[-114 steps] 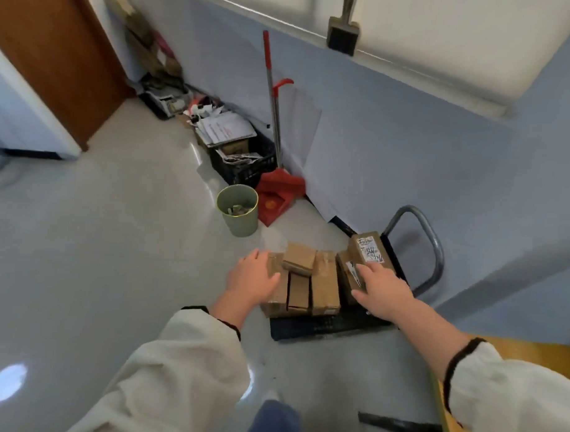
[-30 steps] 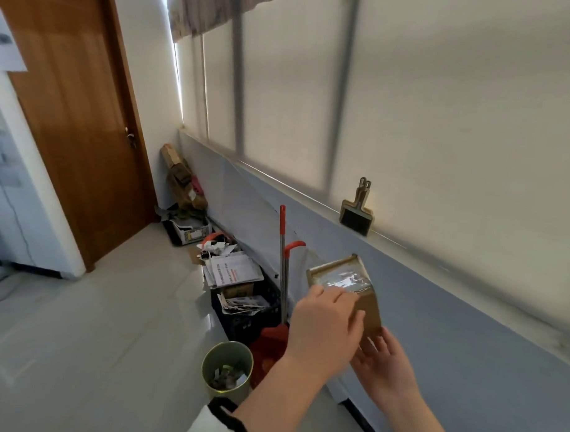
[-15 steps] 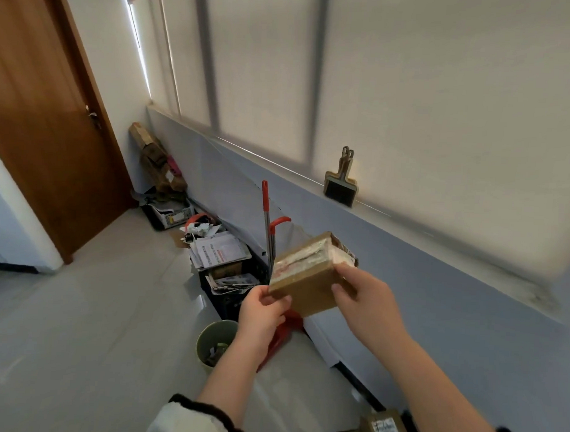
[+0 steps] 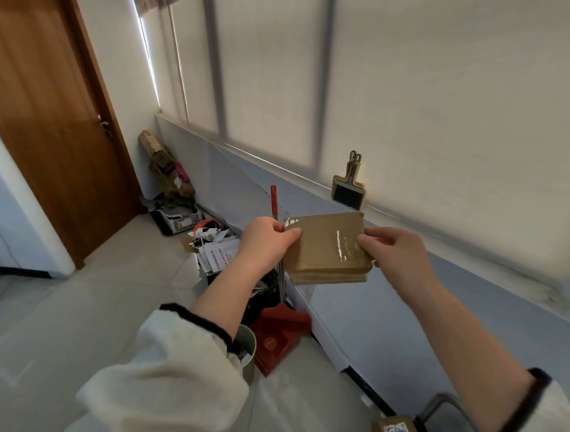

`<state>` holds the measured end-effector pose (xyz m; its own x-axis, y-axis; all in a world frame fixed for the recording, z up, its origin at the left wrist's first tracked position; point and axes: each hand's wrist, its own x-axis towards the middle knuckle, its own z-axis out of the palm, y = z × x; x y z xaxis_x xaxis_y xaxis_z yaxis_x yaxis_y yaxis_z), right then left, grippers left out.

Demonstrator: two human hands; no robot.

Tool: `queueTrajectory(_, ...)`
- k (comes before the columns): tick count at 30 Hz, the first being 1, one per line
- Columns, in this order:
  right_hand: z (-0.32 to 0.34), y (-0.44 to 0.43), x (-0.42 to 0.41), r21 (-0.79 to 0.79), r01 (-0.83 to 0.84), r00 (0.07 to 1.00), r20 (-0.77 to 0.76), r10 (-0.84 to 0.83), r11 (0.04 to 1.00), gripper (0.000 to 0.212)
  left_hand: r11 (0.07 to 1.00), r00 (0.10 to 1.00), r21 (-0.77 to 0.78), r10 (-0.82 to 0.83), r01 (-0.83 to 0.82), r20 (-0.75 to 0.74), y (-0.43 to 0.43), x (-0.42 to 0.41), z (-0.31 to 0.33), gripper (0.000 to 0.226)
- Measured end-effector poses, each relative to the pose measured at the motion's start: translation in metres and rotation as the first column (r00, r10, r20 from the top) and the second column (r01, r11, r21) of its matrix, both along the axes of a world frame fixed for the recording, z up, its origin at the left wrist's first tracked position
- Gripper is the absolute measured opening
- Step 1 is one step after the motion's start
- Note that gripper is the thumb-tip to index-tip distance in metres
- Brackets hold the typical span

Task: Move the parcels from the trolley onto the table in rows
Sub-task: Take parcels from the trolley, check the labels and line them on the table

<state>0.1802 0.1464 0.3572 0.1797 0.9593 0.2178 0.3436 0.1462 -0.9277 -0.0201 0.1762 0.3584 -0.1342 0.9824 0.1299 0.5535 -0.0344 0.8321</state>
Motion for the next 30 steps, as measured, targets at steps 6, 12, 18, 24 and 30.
queueTrajectory(6,0.010,-0.001,0.006,-0.093,-0.117,0.993,-0.033,0.114,0.989,0.011,0.951,0.912,-0.306,0.095,0.035,0.400,0.007,-0.003,0.006,0.020)
queueTrajectory(12,-0.003,-0.012,0.004,-0.179,-0.209,0.977,-0.067,0.200,0.961,0.016,0.877,0.842,-0.454,0.121,0.157,0.526,0.009,-0.004,-0.001,0.008)
queueTrajectory(18,-0.004,-0.017,0.009,-0.196,-0.211,0.972,-0.147,0.184,0.958,0.017,0.873,0.832,-0.449,0.098,0.191,0.546,0.009,0.001,0.000,0.008)
queueTrajectory(24,0.002,-0.015,0.015,-0.061,-0.159,0.969,-0.199,0.144,0.985,0.021,0.945,0.854,-0.289,0.021,0.152,0.520,0.016,0.014,0.015,0.015)
queueTrajectory(30,0.021,-0.010,0.025,0.086,-0.131,0.957,-0.248,0.149,0.988,0.034,0.992,0.907,-0.038,-0.095,0.121,0.411,0.016,0.030,0.046,0.016)
